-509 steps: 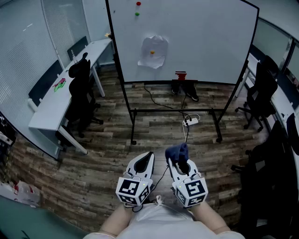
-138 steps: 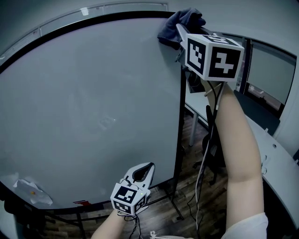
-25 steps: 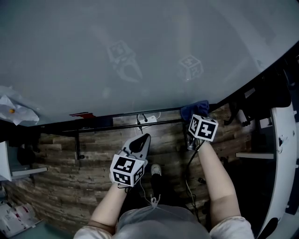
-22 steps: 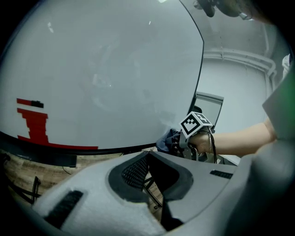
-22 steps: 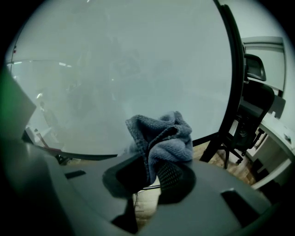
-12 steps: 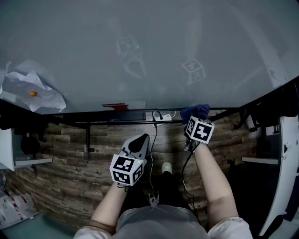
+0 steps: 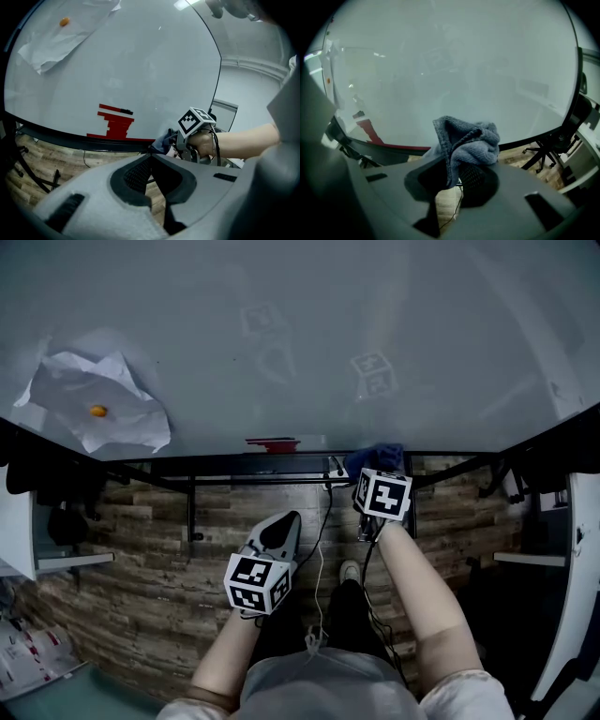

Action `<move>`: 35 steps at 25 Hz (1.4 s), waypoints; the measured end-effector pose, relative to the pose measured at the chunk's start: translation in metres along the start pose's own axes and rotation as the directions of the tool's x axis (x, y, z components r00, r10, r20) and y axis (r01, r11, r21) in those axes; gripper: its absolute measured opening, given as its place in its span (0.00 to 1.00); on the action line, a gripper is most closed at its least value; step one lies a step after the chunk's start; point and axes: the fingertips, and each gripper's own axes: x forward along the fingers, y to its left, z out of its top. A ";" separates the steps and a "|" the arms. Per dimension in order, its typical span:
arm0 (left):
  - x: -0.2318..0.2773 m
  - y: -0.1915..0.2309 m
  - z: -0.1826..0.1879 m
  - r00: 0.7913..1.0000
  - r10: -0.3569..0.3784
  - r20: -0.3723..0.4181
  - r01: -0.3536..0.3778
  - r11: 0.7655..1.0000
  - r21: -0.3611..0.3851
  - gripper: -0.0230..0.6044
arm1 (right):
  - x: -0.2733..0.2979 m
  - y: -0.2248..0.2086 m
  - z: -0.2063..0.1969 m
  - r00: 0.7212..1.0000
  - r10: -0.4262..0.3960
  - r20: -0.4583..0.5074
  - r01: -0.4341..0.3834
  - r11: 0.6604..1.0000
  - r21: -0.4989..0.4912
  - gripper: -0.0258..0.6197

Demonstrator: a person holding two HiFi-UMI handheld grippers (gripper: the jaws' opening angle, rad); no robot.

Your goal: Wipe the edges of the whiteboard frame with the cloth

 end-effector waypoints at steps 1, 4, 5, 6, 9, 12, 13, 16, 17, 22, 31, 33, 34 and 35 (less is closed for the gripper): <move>-0.005 0.006 -0.001 1.000 0.004 0.001 -0.004 1.000 -0.004 0.07 | 0.000 0.009 0.000 1.000 0.002 -0.005 -0.002 1.000 -0.001 0.14; -0.020 0.026 0.000 1.000 0.021 0.013 -0.020 1.000 -0.021 0.07 | 0.001 0.032 0.001 1.000 0.015 0.001 -0.015 1.000 -0.002 0.14; -0.025 0.032 0.001 1.000 0.025 0.018 -0.024 0.999 -0.026 0.07 | 0.002 0.039 0.000 1.000 0.017 0.004 -0.017 1.000 0.001 0.14; -0.030 0.040 0.003 0.999 0.030 0.022 -0.030 0.999 -0.027 0.07 | 0.003 0.046 -0.001 1.000 0.016 0.006 -0.016 1.000 0.002 0.14; -0.046 0.061 0.012 0.998 0.051 0.042 -0.051 0.999 0.003 0.07 | 0.001 0.064 -0.001 0.999 -0.033 0.002 0.033 0.999 -0.010 0.14; -0.057 0.078 0.020 0.997 0.047 0.058 -0.047 0.999 -0.003 0.07 | 0.001 0.077 0.004 0.997 -0.080 0.004 0.080 0.996 -0.026 0.14; -0.061 0.082 0.022 0.997 0.044 0.064 -0.043 0.999 -0.014 0.07 | -0.001 0.080 0.004 0.996 -0.093 0.003 0.093 0.995 -0.027 0.14; -0.072 0.092 0.026 0.997 0.041 0.072 -0.039 0.999 -0.028 0.07 | -0.006 0.094 0.008 0.994 -0.108 0.011 0.109 0.992 -0.071 0.14; -0.075 0.096 0.027 0.997 0.040 0.071 -0.038 0.999 -0.028 0.07 | -0.006 0.099 0.010 0.994 -0.109 0.016 0.110 0.990 -0.086 0.14; -0.095 0.121 0.029 0.997 0.040 0.071 -0.038 0.999 -0.034 0.07 | -0.001 0.141 0.009 0.997 -0.069 0.020 0.071 0.993 -0.091 0.14; -0.143 0.178 0.032 0.993 0.076 0.086 -0.073 0.997 -0.039 0.07 | 0.006 0.222 0.000 0.999 -0.046 -0.009 0.045 0.996 -0.082 0.14; -0.155 0.192 0.032 0.992 0.091 0.090 -0.088 0.995 -0.043 0.07 | 0.008 0.246 0.001 1.000 -0.021 -0.003 0.020 0.995 -0.100 0.14; -0.160 0.198 0.031 0.991 0.099 0.092 -0.096 0.994 -0.046 0.07 | 0.008 0.258 0.001 1.000 -0.008 -0.002 0.008 0.994 -0.109 0.14; -0.165 0.205 0.030 0.990 0.108 0.094 -0.104 0.993 -0.049 0.07 | 0.008 0.269 0.001 1.000 0.002 -0.002 -0.003 0.993 -0.116 0.14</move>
